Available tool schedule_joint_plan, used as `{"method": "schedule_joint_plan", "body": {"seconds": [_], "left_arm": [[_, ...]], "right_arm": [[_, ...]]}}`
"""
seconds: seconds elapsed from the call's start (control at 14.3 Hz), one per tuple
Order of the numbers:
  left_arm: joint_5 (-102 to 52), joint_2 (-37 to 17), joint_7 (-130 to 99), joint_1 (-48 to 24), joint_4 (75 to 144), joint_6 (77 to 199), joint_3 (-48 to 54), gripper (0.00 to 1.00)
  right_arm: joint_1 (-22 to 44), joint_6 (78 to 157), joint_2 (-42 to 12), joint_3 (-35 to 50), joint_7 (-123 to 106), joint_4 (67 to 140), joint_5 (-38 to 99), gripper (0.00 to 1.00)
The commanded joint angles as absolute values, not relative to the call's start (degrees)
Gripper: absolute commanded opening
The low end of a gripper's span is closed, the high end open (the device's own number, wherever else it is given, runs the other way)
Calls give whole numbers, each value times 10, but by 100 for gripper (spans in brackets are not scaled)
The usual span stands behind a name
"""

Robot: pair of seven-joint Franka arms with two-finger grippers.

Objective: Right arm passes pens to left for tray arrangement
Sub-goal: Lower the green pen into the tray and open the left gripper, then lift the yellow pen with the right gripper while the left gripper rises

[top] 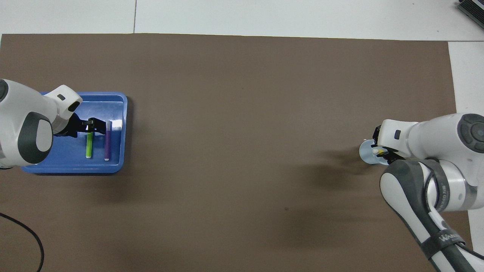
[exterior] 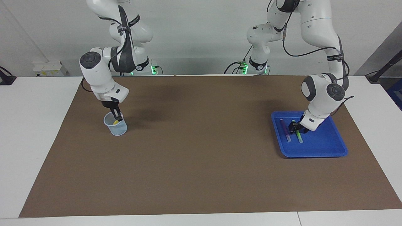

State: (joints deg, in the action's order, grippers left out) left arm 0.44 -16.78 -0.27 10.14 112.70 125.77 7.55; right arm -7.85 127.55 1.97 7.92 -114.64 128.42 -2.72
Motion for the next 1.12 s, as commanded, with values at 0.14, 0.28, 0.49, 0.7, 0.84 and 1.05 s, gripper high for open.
{"method": "schedule_joint_plan", "body": {"seconds": [0.14,0.28,0.49,0.7,0.84,1.05], "left_arm": [[-4,-148,-14,81,1087,1179,75,100],[-11,-128,-14,73,1087,1158,76,100],[-88,-95,-60,66,1088,1130,75,100],[-92,-65,-185,20,1092,1106,76,100],[-100,-52,-217,4,1092,1079,76,100],[-182,-40,-233,3,1093,1065,76,100]], "right_arm": [[-92,1263,31,87,-1129,1303,-31,19],[-100,1262,32,87,-1126,1303,-30,5],[-102,1238,32,86,-1089,1295,-29,0],[-103,1207,33,85,-1051,1269,-29,0],[-104,1174,36,84,-1027,1250,-29,0],[-104,1158,53,83,-995,1240,-29,0]]}}
